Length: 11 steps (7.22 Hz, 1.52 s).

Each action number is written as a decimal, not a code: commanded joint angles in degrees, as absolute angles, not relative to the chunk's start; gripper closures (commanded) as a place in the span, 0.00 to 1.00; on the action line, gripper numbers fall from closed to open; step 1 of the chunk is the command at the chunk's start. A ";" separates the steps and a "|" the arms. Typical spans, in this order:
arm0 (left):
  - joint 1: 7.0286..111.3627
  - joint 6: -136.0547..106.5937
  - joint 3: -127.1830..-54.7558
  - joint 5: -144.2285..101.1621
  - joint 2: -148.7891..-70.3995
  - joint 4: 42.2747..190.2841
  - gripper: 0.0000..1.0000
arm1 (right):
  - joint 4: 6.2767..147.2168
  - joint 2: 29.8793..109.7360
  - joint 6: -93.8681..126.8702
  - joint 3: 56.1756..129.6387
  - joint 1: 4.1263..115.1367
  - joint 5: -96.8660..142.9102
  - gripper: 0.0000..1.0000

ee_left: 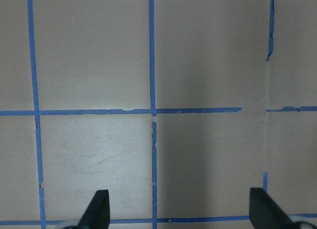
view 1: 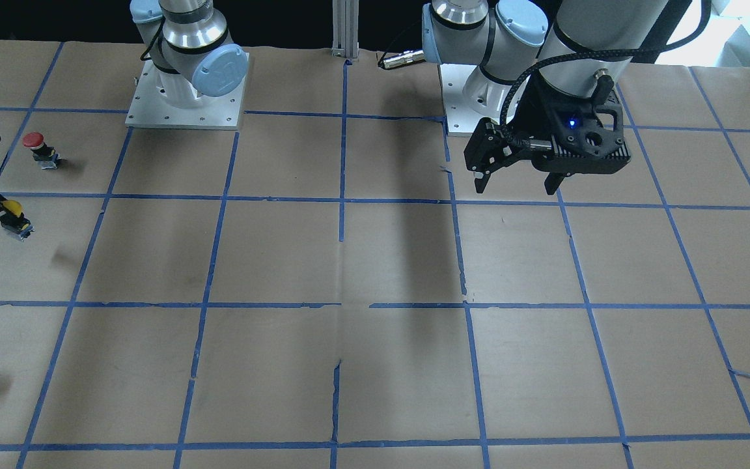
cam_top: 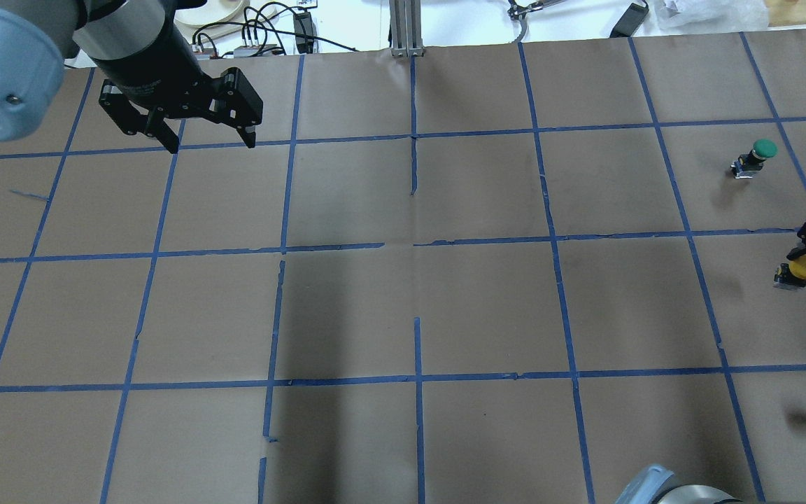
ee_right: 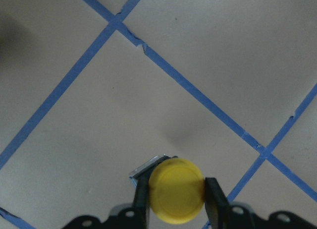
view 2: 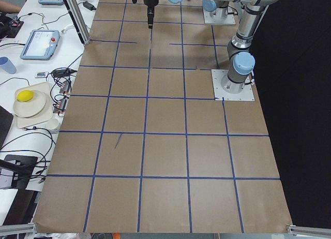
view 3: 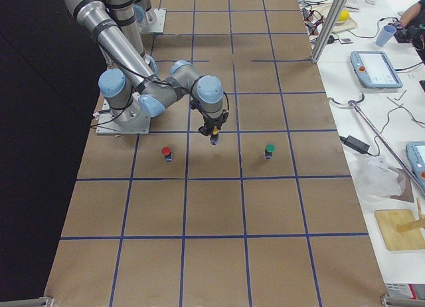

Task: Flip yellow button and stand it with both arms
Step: 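Lower the yellow button upright onto the table with the right gripper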

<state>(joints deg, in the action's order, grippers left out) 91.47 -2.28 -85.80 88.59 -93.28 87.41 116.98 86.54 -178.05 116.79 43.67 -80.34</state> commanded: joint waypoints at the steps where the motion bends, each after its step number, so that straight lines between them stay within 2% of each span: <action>1: 91.49 -2.37 -85.43 88.16 -93.51 87.37 0.00 | 116.38 81.42 -181.85 114.63 38.35 -77.53 0.90; 5: 91.49 -2.46 -85.43 88.42 -93.52 87.45 0.00 | 110.04 77.17 -183.78 109.87 37.97 -73.93 0.88; 7: 91.49 -2.72 -85.43 88.42 -93.34 87.45 0.00 | 110.13 75.59 -183.61 109.60 37.88 -71.20 0.84; 8: 91.49 -2.72 -85.43 88.16 -93.43 87.36 0.00 | 110.47 75.59 -183.08 109.69 37.88 -71.54 0.73; 9: 91.49 -2.72 -85.17 88.15 -93.43 87.36 0.00 | 110.65 75.32 -183.08 109.69 37.88 -71.98 0.50; 10: 91.49 -2.72 -84.91 88.33 -93.51 87.45 0.00 | 110.48 73.93 -182.38 109.51 37.79 -71.98 0.01; 11: 91.49 -2.72 -84.82 88.16 -93.52 87.36 0.00 | 110.74 74.00 -180.46 109.51 37.79 -72.24 0.00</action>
